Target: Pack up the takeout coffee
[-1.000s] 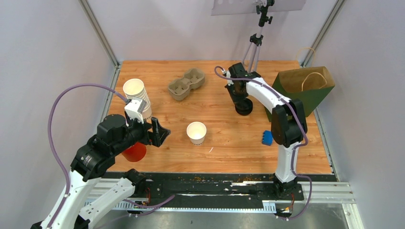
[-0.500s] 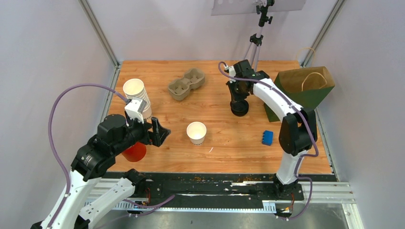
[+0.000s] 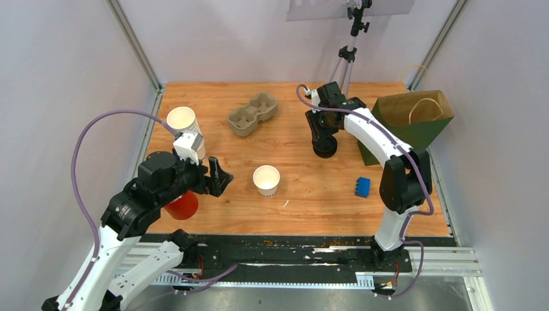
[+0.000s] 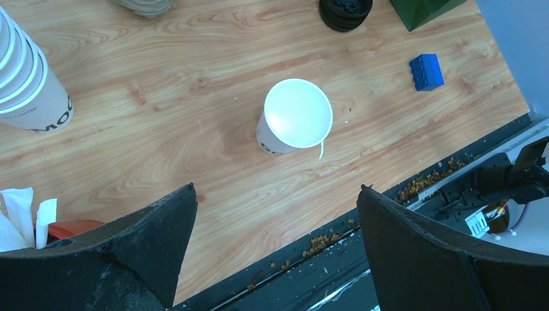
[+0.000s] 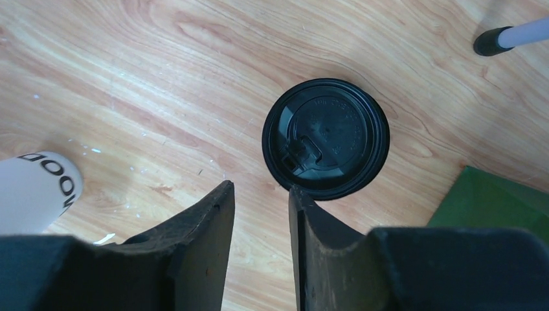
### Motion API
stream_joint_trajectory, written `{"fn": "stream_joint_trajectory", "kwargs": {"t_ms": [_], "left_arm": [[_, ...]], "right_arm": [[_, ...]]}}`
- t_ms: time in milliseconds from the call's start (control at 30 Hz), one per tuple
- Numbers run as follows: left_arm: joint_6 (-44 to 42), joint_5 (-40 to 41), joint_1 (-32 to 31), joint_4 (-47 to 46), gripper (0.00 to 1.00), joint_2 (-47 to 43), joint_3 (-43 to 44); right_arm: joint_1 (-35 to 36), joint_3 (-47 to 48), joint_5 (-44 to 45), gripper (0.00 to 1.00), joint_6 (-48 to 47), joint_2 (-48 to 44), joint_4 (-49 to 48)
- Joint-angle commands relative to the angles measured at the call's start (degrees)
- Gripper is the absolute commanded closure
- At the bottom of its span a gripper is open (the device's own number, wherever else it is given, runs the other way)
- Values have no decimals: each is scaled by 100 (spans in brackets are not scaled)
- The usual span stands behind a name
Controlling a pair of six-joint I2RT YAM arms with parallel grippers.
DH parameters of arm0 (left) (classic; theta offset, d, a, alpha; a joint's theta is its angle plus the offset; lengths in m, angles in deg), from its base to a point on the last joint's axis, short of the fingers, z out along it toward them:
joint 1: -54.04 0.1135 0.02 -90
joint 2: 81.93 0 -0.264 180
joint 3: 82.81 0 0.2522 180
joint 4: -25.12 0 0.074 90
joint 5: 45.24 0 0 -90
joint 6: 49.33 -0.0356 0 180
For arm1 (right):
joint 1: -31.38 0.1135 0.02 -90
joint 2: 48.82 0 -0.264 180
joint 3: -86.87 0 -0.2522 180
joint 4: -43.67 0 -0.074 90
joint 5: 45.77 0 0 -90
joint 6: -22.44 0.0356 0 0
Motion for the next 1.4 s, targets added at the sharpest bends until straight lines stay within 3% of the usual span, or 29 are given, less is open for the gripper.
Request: {"fn": "stream_joint_trajectory", "kwargs": {"t_ms": [0, 367, 800, 933, 1133, 1367], "left_arm": [[-82, 23, -11, -128, 0, -79, 75], [-112, 98, -15, 13, 0, -194, 99], [-93, 103, -13, 20, 0, -143, 75], [-99, 114, -12, 24, 0, -136, 71], [-105, 104, -8, -6, 0, -111, 80], [-99, 88, -13, -25, 0, -102, 61]], "right_arm": [[78, 296, 313, 64, -175, 443, -48], [251, 702, 749, 72, -275, 1209, 13], [266, 592, 999, 74, -352, 1398, -44], [272, 574, 1042, 78, -379, 1394, -57], [273, 653, 870, 69, -362, 1376, 22], [271, 711, 853, 71, -371, 1477, 24]]}}
